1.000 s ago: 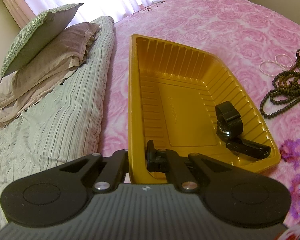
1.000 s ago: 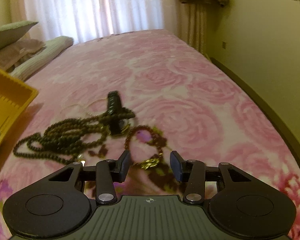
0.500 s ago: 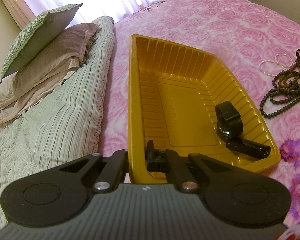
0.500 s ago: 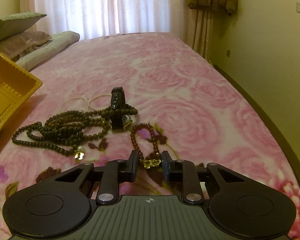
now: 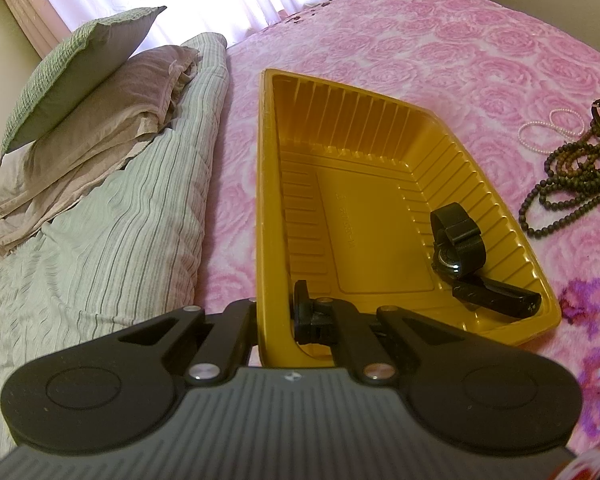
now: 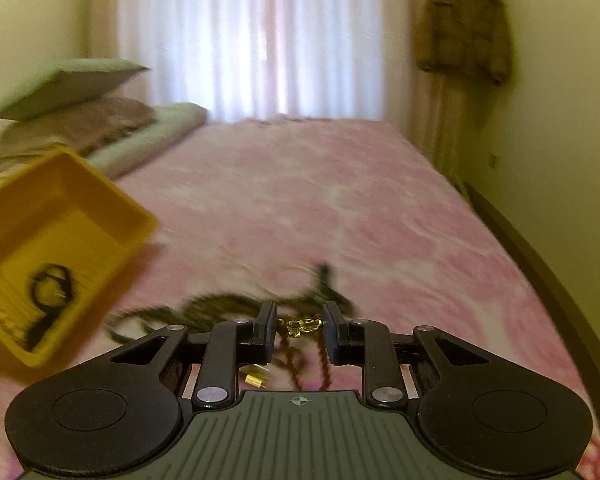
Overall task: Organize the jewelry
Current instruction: 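Carry the bead bracelet into the yellow tray and open the right gripper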
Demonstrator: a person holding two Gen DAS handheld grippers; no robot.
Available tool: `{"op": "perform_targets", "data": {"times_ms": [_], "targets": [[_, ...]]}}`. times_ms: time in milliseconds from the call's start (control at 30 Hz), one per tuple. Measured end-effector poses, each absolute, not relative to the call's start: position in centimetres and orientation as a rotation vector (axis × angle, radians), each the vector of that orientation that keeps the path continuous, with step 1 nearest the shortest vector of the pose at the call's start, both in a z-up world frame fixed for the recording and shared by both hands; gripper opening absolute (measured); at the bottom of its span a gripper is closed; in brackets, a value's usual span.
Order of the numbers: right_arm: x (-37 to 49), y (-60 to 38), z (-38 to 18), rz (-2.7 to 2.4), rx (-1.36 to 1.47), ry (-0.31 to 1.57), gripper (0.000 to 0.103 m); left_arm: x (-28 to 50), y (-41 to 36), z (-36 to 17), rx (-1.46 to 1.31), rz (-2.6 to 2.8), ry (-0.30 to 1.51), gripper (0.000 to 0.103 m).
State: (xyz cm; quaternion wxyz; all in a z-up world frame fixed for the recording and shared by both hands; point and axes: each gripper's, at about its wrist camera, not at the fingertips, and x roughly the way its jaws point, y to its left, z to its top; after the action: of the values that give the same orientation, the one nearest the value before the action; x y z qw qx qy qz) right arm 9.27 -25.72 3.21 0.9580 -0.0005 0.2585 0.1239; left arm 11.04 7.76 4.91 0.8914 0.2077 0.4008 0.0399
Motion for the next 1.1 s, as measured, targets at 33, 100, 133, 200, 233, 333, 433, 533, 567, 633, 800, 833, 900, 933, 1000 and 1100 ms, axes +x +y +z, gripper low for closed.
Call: {"op": "perform_targets", "data": {"times_ms": [33,100,133,200,233,333,433,533,567,633,800,833,900,933,1000,1100], "targets": [[9.4,-24.8,3.6,0.291,0.003,0.520,0.025,11.0,7.7,4.9,0.431,0.083,0.832,0.002],[9.8,-22.6,4.2,0.367,0.007,0.511,0.025,11.0,7.7,4.9,0.431,0.083,0.832,0.002],[10.1,-21.6,4.4,0.405,0.012,0.509,0.025,11.0,7.7,4.9,0.431,0.083,0.832,0.002],[10.7,-19.5,4.8,0.476,0.029,0.511,0.025,11.0,7.7,4.9,0.430,0.083,0.832,0.002],[11.0,-18.3,5.0,0.518,0.031,0.510,0.025,11.0,7.7,4.9,0.429,0.083,0.832,0.002],[11.6,-15.0,5.7,0.629,0.028,0.506,0.025,11.0,7.7,4.9,0.427,0.082,0.832,0.002],[12.1,-11.7,6.0,0.731,0.023,0.515,0.025,11.0,7.7,4.9,0.428,0.081,0.830,0.002],[12.9,-9.6,5.7,0.797,0.034,0.545,0.025,11.1,7.7,4.8,0.427,0.078,0.828,0.002],[13.1,-9.0,5.5,0.810,0.037,0.558,0.025,11.1,7.8,4.8,0.426,0.077,0.828,0.002],[13.5,-8.4,5.0,0.827,0.046,0.576,0.025,11.1,7.8,4.8,0.426,0.078,0.828,0.002],[13.8,-7.9,4.1,0.844,0.054,0.602,0.025,11.1,7.8,4.8,0.426,0.078,0.828,0.002],[13.9,-7.9,4.0,0.852,0.059,0.611,0.025,11.1,7.8,4.8,0.426,0.078,0.828,0.002],[13.9,-7.9,4.0,0.869,0.057,0.619,0.025,11.1,7.8,4.8,0.425,0.078,0.828,0.002],[13.8,-8.0,4.0,0.867,0.054,0.618,0.028,11.1,7.8,4.8,0.425,0.078,0.828,0.002],[13.6,-8.7,4.1,0.831,0.062,0.603,0.056,11.0,7.9,4.7,0.423,0.078,0.828,0.002],[13.4,-11.0,3.9,0.774,0.104,0.592,0.070,11.0,7.9,4.7,0.422,0.078,0.828,0.002]]}}
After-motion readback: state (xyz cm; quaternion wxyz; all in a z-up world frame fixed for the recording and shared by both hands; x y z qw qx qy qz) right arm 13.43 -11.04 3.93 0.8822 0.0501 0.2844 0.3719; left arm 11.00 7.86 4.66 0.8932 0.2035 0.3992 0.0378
